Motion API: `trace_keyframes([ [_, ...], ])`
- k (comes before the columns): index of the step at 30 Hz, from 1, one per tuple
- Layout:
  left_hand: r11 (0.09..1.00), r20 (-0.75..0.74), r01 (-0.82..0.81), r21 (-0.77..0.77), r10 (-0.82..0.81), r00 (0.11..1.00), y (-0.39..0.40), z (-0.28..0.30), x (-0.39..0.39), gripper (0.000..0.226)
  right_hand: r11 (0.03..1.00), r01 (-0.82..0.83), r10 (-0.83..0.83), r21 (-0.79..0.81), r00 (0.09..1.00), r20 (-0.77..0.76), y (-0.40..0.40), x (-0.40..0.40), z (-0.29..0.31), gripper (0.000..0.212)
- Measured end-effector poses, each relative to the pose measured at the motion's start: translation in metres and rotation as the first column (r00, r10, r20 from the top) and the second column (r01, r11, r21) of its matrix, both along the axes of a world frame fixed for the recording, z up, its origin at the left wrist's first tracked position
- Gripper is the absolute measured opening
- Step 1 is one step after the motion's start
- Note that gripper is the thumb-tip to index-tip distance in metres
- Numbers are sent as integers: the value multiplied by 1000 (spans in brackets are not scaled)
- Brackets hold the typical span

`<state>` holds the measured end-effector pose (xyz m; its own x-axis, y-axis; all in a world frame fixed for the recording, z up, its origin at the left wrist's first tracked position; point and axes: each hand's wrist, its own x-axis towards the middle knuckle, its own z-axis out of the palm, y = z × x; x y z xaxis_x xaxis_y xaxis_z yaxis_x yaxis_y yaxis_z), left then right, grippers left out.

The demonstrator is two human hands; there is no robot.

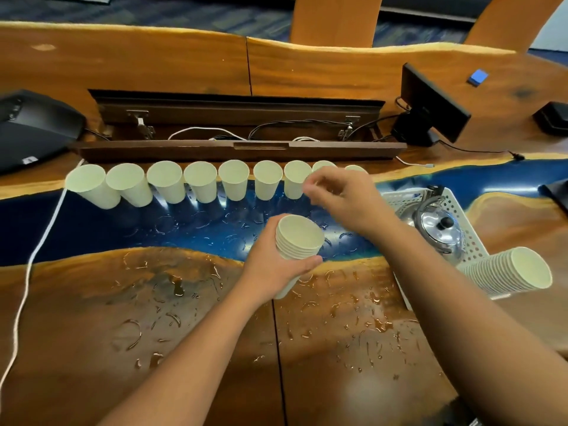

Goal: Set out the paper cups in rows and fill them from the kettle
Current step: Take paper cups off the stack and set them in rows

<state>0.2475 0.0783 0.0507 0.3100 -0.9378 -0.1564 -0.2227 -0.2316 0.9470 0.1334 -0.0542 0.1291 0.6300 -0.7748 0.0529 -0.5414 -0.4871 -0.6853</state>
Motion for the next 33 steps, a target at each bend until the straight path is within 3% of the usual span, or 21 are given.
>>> trace_keyframes([
  [2,1000,-18,-17,-4,17,1000,11,2,5,72,979,-166,176,116,980,-87,27,5,15,12],
  [5,1000,-53,-16,8,16,998,30,3,11,65,920,-329,383,215,873,-301,58,12,22,19],
  [10,998,-67,-64,4,64,996,62,-6,26,66,869,-449,486,209,694,-531,93,27,15,20],
  [14,995,-59,-103,-3,103,993,88,-9,48,68,836,-519,520,179,644,-562,117,42,12,23],
  [33,954,-1,-299,11,299,954,160,-10,175,69,745,-660,490,-94,637,-595,179,183,3,28],
])
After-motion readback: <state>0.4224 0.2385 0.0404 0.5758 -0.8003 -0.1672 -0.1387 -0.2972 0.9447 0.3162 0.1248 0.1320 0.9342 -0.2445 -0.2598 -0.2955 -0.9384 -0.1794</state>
